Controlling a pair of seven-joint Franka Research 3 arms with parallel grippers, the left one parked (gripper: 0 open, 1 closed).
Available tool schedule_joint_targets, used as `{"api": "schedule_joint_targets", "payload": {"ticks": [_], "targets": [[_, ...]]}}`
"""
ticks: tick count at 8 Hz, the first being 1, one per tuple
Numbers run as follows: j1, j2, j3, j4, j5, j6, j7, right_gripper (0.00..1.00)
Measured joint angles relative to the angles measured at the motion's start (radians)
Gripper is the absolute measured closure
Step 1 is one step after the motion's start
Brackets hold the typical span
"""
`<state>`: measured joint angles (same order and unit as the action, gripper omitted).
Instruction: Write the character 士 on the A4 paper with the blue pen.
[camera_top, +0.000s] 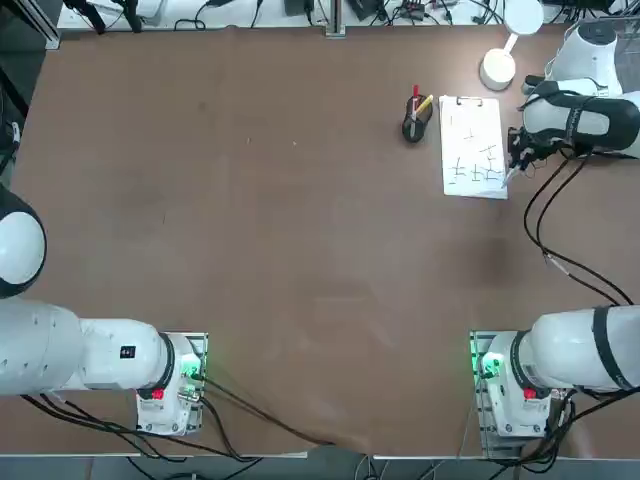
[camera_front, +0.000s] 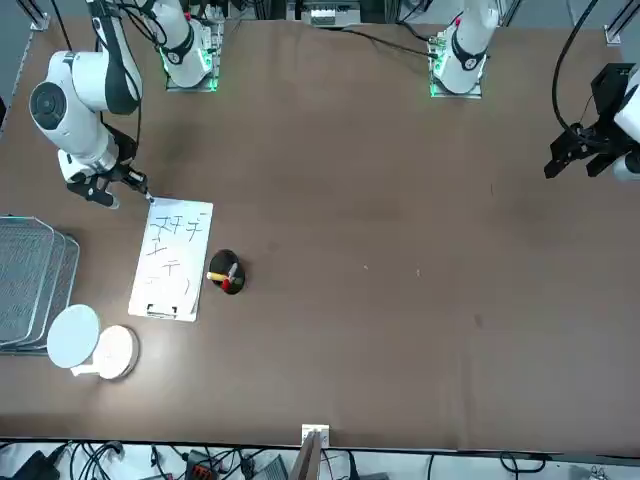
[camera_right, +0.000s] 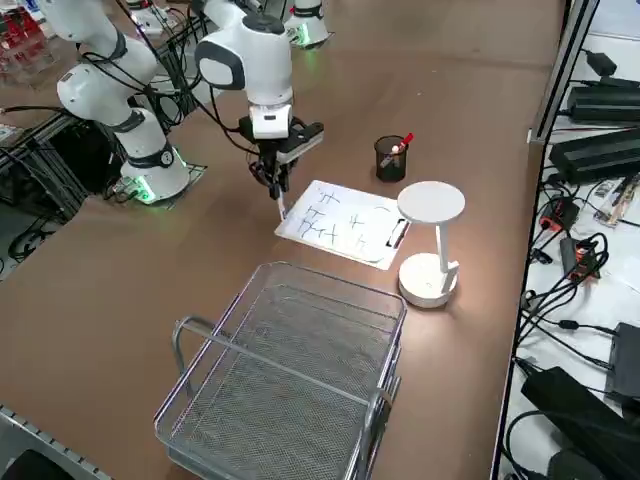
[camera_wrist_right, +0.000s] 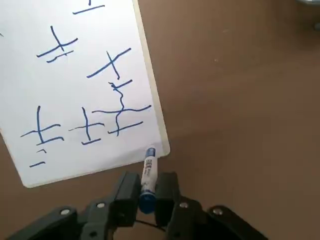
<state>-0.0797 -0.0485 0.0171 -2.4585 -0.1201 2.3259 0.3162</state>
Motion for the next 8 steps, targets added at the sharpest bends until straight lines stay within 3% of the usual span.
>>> {"api": "schedule_joint_targets", "payload": {"ticks": [8], "targets": [[-0.01, 0.012, 0.0, -0.01, -0.013, 0.03, 0.0, 0.79]]}}
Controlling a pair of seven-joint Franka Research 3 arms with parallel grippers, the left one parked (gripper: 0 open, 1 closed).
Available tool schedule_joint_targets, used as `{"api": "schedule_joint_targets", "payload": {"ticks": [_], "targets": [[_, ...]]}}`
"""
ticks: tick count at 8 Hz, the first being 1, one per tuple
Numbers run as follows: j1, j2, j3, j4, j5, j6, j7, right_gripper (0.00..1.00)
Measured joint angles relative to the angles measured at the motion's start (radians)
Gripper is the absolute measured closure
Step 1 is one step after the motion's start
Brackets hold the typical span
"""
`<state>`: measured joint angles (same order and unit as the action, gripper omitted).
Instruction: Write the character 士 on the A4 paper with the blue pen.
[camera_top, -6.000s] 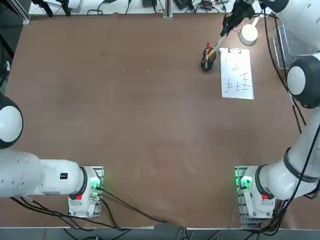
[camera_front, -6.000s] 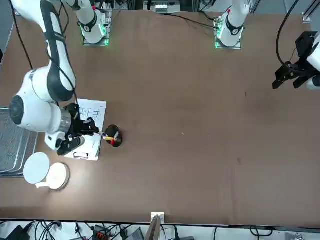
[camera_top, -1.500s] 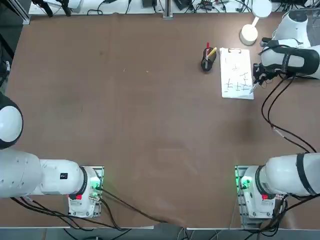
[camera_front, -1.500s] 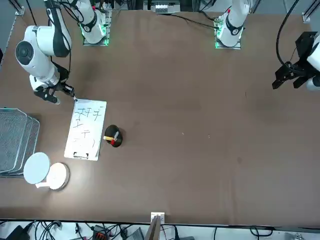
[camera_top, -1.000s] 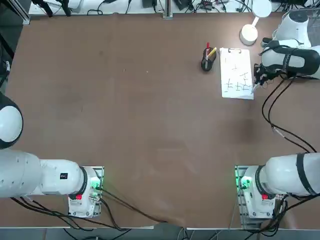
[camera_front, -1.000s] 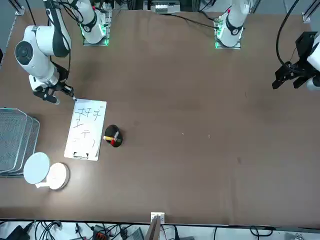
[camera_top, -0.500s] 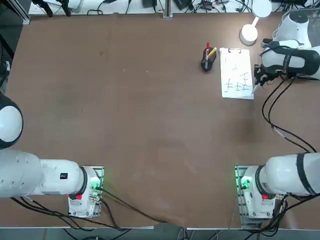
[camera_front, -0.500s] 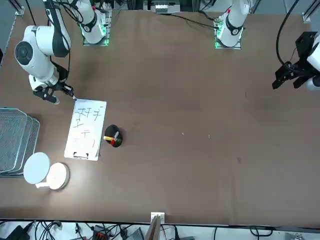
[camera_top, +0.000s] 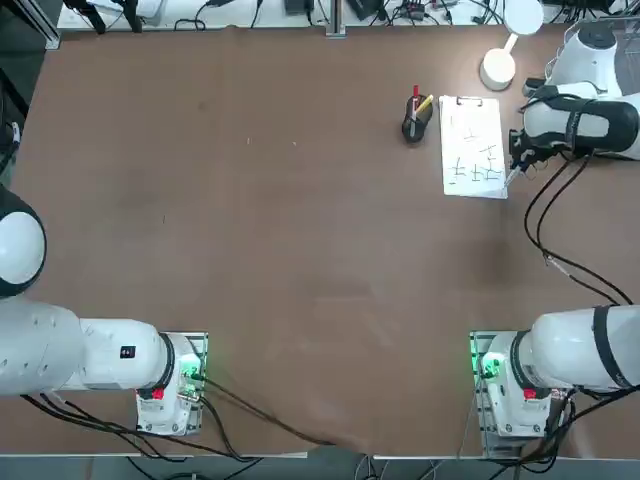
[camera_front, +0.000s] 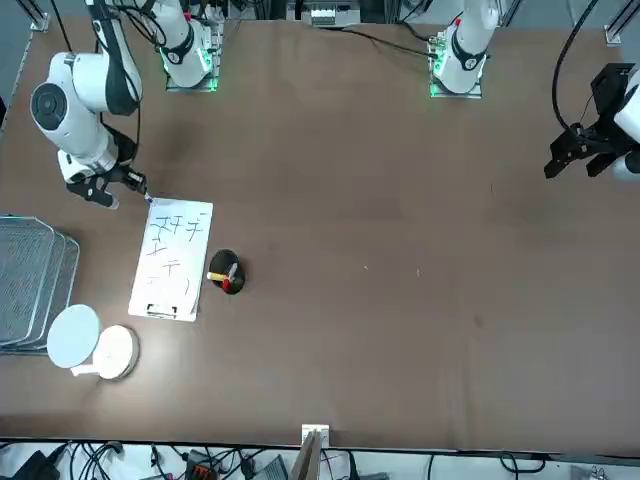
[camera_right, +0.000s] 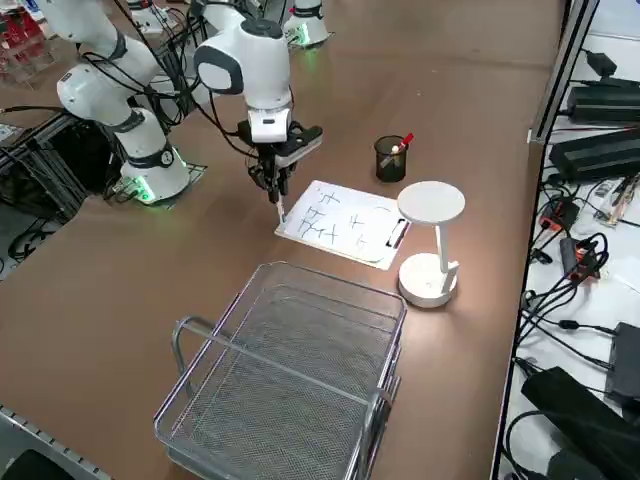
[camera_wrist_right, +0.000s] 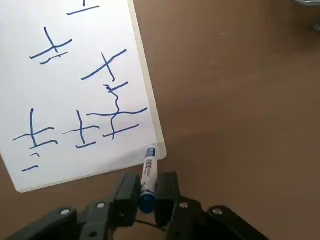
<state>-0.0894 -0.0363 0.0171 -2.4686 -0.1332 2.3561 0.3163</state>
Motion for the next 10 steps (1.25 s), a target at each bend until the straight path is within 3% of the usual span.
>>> {"api": "schedule_joint_targets", "payload": {"ticks": [10], "targets": [[-0.001, 0.004, 0.002, 0.0, 0.0, 0.002, 0.071, 0.79]]}}
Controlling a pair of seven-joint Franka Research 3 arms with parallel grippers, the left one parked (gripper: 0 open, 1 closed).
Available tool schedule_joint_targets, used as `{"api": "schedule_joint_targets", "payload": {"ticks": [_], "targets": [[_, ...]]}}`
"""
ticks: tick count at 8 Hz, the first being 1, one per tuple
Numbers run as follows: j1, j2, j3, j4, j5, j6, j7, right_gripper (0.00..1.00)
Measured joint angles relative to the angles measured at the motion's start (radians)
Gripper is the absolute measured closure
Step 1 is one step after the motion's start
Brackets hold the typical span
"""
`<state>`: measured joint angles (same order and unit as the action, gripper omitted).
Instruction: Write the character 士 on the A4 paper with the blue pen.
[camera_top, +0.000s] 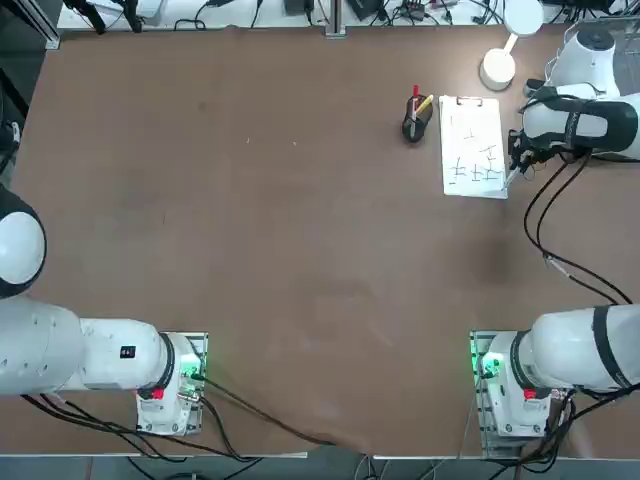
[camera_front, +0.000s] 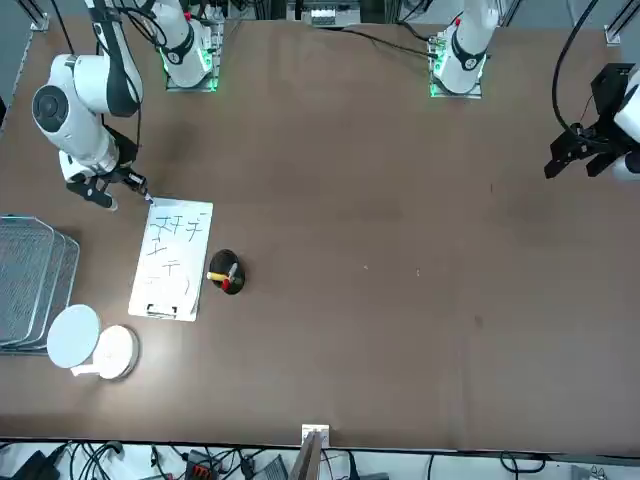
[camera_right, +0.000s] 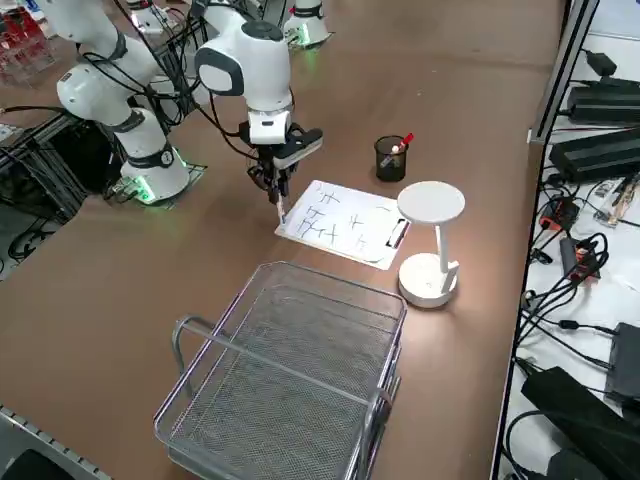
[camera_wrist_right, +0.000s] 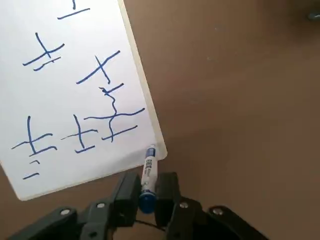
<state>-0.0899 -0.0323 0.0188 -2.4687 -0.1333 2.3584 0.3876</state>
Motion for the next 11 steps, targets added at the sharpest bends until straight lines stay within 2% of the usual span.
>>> {"api": "schedule_joint_targets", "payload": {"ticks": [4, 7, 11], "targets": [[0.0, 0.0, 0.014, 0.0, 0.0, -0.006, 0.036, 0.79], [0.0, 0.0, 0.053, 0.003, 0.0, -0.008, 0.077, 0.79], [0.0, 0.0, 0.062, 0.004, 0.0, -0.008, 0.082, 0.79]]}}
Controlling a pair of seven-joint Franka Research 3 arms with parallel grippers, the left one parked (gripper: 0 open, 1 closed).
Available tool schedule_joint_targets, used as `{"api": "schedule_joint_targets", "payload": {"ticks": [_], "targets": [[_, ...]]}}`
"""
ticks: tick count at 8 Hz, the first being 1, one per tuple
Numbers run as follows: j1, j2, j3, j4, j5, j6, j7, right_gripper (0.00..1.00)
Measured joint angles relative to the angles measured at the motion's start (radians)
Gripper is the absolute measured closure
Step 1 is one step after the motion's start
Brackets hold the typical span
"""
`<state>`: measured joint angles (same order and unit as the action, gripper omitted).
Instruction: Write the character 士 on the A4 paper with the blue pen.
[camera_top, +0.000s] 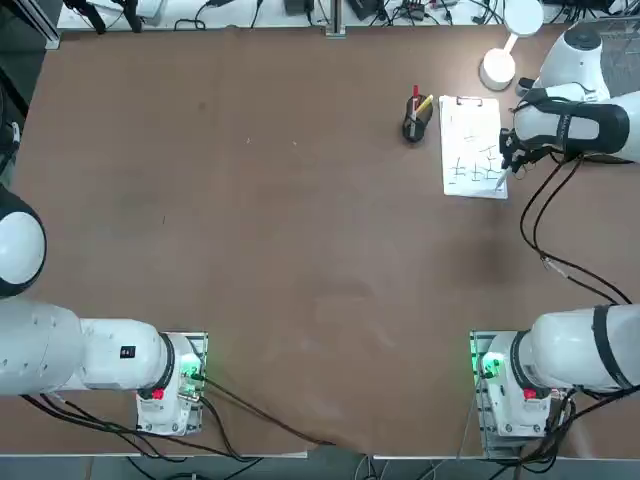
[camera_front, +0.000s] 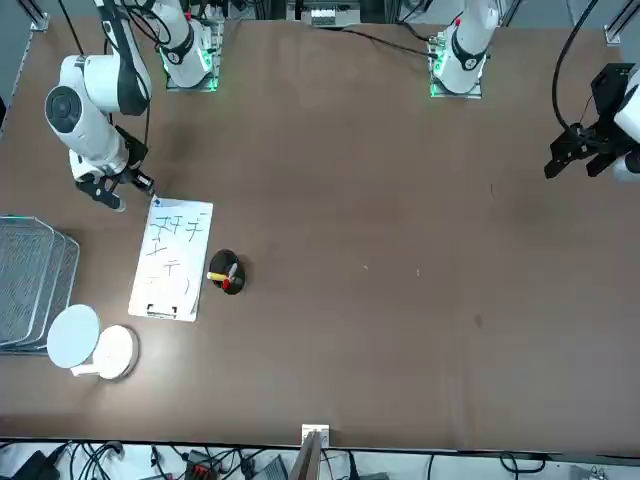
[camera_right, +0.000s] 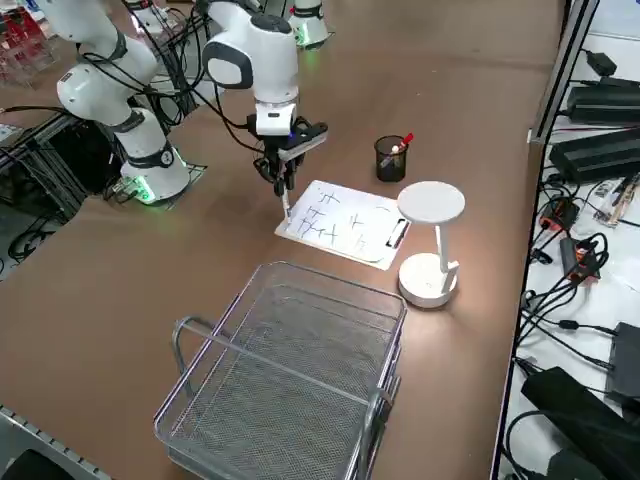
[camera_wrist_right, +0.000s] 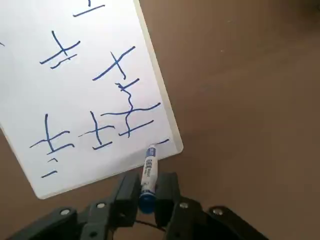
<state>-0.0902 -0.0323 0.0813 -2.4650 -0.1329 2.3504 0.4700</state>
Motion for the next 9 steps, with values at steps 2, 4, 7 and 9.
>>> {"api": "schedule_joint_targets", "payload": {"ticks": [2, 4, 7, 9], "targets": [[0.0, 0.0, 0.006, 0.003, 0.0, 0.0, 0.002, 0.79], [0.0, 0.0, 0.006, 0.011, 0.0, -0.01, 0.002, 0.79], [0.0, -0.003, 0.005, 0.094, 0.0, -0.136, -0.023, 0.79], [-0.003, -0.002, -0.013, 0.103, 0.0, -0.145, -0.06, 0.79]]}}
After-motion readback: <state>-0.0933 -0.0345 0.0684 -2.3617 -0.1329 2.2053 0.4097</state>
